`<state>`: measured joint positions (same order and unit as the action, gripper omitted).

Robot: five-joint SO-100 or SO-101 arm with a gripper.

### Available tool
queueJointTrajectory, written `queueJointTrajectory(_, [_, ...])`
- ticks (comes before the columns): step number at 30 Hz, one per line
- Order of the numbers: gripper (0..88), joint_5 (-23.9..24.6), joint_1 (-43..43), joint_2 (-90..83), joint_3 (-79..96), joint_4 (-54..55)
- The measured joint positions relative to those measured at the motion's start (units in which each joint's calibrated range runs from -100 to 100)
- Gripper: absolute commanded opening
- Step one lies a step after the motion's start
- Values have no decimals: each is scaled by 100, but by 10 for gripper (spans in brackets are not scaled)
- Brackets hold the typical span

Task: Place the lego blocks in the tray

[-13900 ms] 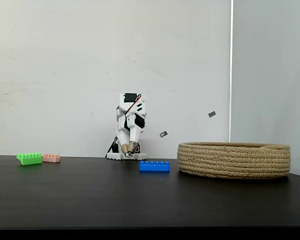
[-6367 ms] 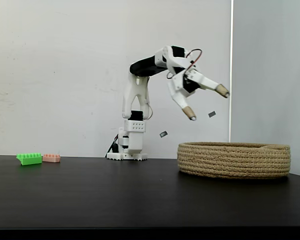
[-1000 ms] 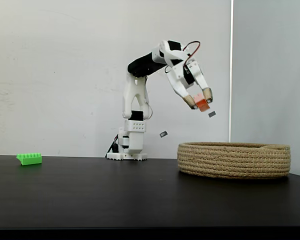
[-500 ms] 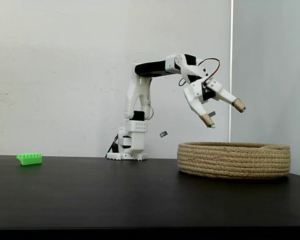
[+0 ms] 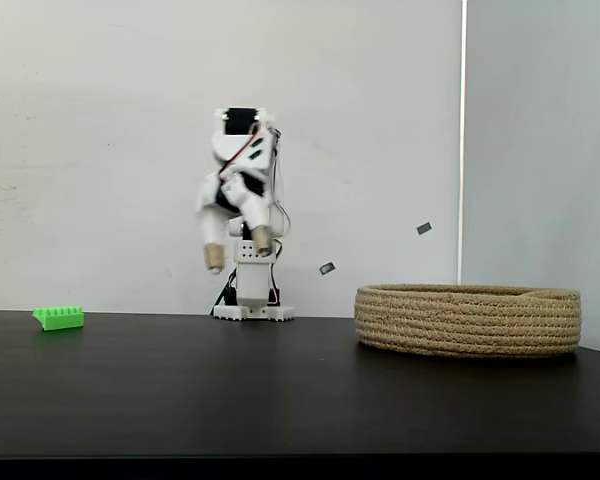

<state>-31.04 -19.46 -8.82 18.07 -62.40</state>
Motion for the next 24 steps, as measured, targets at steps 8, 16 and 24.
queueJointTrajectory(8, [332,-1705,-1849,-8,115,0])
queueJointTrajectory(16, [333,-2730,-2492,68,-27,-65])
queueJointTrajectory(24, [341,-3165,-3151,874,-654,-65])
